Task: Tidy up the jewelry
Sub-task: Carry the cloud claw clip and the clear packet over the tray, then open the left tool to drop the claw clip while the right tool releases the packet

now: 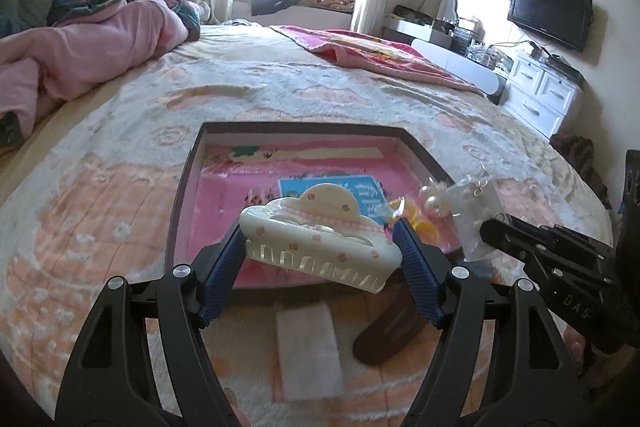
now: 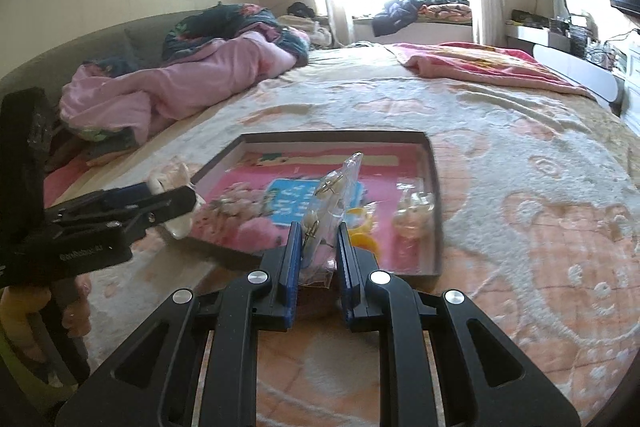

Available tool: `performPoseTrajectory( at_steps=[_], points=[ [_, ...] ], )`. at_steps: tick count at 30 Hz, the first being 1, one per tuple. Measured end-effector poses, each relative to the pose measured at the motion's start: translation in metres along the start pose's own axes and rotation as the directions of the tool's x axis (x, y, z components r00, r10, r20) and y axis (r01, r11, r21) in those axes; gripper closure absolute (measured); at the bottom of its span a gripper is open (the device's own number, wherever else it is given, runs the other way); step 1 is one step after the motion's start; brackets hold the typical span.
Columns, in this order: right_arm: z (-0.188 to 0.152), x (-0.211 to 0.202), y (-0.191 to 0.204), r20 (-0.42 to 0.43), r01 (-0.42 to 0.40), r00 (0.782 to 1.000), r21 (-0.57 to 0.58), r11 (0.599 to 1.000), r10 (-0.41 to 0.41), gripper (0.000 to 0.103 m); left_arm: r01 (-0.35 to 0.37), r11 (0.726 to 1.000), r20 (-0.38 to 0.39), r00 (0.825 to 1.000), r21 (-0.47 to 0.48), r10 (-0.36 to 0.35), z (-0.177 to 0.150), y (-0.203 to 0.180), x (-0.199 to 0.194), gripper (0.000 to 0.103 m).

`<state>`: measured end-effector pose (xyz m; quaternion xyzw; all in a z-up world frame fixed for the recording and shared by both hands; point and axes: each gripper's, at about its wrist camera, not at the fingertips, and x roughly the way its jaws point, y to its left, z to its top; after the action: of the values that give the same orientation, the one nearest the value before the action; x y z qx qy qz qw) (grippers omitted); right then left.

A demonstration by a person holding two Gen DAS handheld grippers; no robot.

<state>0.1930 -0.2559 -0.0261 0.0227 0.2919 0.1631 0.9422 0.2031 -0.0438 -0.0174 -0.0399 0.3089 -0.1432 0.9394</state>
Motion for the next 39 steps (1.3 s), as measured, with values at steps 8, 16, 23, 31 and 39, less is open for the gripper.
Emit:
performPoseTrajectory(
  at_steps=[8, 16, 23, 31, 39],
  points=[
    [0.01, 0.012, -0.021, 0.001, 0.053, 0.999, 0.002, 0.999, -0.053, 0.087, -0.002, 1.0, -0.007, 1.0, 0.018, 0.002, 0.011, -0.008, 0.022, 0.038],
    [0.023, 0.021, -0.038, 0.009, 0.082, 0.997, 0.003, 0.997, -0.082, 0.087, -0.007, 1.0, -0.05, 0.999, 0.022, 0.008, 0.014, -0.013, 0.048, 0.038],
    [0.03, 0.034, -0.045, -0.008, 0.097, 0.995, -0.023, 0.995, -0.097, 0.087, -0.009, 1.0, -0.072, 0.997, 0.015, 0.01, 0.019, -0.012, 0.065, 0.038],
    [0.035, 0.049, -0.044, -0.035, 0.081, 0.996, -0.049, 0.996, -0.082, 0.087, -0.015, 1.0, -0.099, 0.995, 0.011, 0.016, 0.024, -0.009, 0.082, 0.038],
    [0.028, 0.064, -0.045, -0.089, 0.066, 0.993, -0.051, 0.996, -0.071, 0.087, -0.009, 1.0, -0.136, 0.991, -0.001, 0.009, 0.022, -0.007, 0.098, 0.038]
  ],
)
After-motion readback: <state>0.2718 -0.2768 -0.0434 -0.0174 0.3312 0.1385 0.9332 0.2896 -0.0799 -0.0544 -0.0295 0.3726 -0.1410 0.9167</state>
